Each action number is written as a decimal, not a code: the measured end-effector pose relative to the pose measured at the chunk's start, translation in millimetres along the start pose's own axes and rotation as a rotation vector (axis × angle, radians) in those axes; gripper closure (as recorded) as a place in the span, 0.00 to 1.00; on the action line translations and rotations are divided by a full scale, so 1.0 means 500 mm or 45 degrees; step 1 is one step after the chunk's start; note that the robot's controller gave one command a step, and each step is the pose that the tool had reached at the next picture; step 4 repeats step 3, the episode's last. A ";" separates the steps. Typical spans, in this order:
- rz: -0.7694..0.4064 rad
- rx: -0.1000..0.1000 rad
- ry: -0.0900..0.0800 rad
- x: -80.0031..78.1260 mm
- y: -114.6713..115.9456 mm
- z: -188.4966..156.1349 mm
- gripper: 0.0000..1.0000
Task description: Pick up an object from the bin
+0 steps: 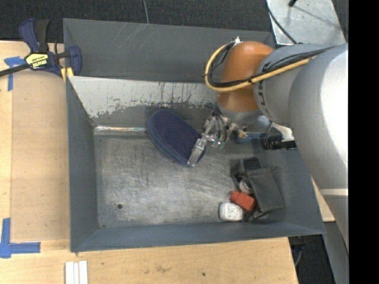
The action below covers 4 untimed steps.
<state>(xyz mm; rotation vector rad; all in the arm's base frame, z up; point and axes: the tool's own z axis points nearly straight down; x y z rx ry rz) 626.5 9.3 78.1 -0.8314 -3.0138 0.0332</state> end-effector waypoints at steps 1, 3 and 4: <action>0.119 -0.005 -0.002 0.027 0.038 -0.001 0.00; -0.223 -0.037 -0.028 0.041 0.067 -0.364 1.00; -0.223 -0.037 -0.028 0.041 0.067 -0.364 1.00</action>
Offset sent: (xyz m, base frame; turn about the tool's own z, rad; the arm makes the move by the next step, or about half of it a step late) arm -0.0013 0.0346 -0.0034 0.0852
